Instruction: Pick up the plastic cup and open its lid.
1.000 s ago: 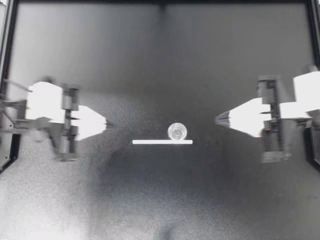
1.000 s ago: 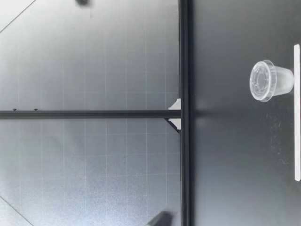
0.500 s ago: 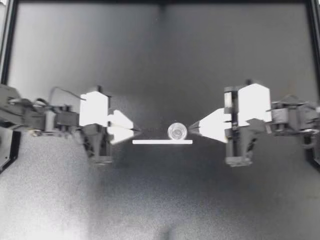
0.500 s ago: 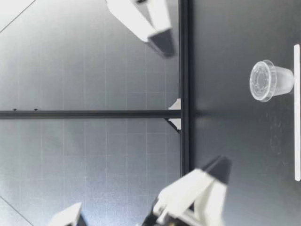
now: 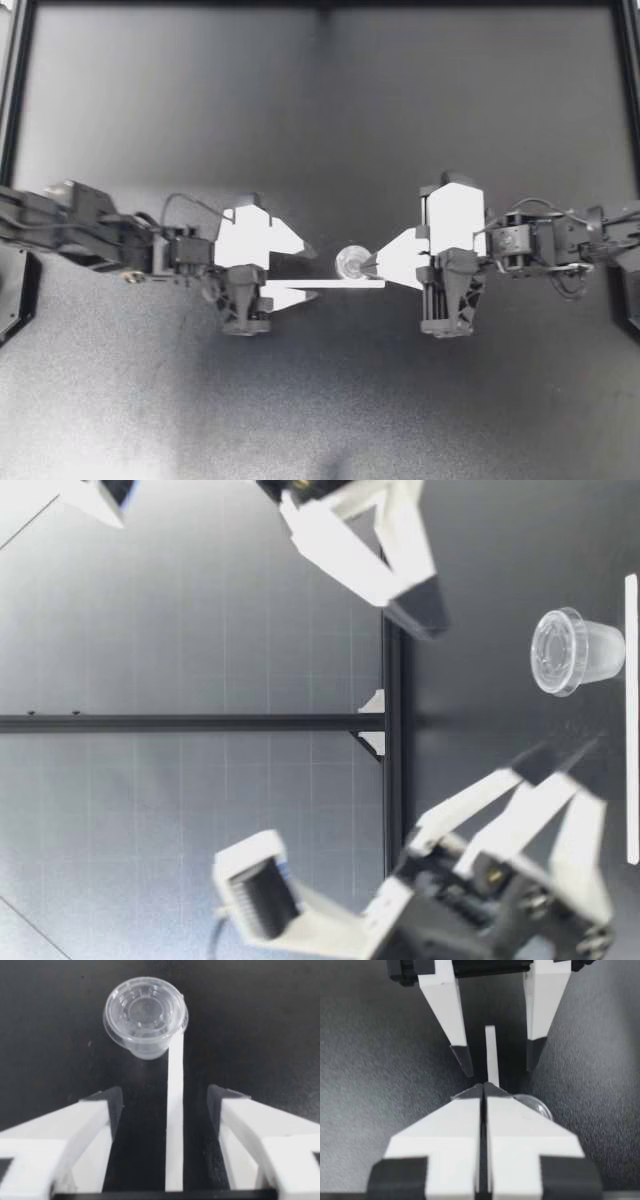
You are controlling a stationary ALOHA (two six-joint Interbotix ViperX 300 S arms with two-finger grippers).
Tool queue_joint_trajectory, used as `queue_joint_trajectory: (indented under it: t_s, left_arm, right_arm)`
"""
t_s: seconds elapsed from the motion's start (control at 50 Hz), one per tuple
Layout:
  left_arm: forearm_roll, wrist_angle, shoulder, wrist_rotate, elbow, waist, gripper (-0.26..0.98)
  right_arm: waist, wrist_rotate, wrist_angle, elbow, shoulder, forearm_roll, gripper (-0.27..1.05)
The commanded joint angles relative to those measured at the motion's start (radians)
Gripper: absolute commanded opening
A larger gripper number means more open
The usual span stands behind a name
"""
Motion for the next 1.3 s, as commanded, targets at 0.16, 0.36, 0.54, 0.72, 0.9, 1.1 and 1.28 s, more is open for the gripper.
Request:
queue_joint_trajectory:
  t_s: [0.16,0.36,0.54,0.72,0.9,1.1,1.28]
  left_arm:
    - [-0.005,-0.055,0.040,0.006,-0.049,0.031,0.58]
    - [-0.005,-0.058,0.057,0.049,-0.087,0.038,0.58]
    - [0.005,-0.041,0.089,0.055,-0.118,0.038,0.57]
    - [0.003,-0.040,0.095,0.055,-0.124,0.038,0.57]
    - [0.006,-0.040,0.106,0.055,-0.138,0.038,0.57]
    - [0.008,-0.035,0.117,0.052,-0.149,0.037,0.57]
    - [0.008,-0.035,0.118,0.046,-0.152,0.035,0.53]
  right_arm:
    - [-0.051,-0.002,0.003,-0.015,-0.005,0.002,-0.17]
    - [-0.057,-0.006,0.003,-0.014,0.008,0.002,-0.17]
    - [-0.057,-0.003,0.003,-0.014,0.026,0.002,-0.17]
    - [-0.057,-0.003,0.005,-0.018,0.046,0.002,-0.17]
    - [-0.057,-0.002,0.005,-0.032,0.086,0.002,-0.17]
    - [-0.057,0.000,0.012,-0.037,0.109,0.002,-0.17]
    - [-0.058,0.000,0.035,-0.037,0.126,0.002,-0.17]
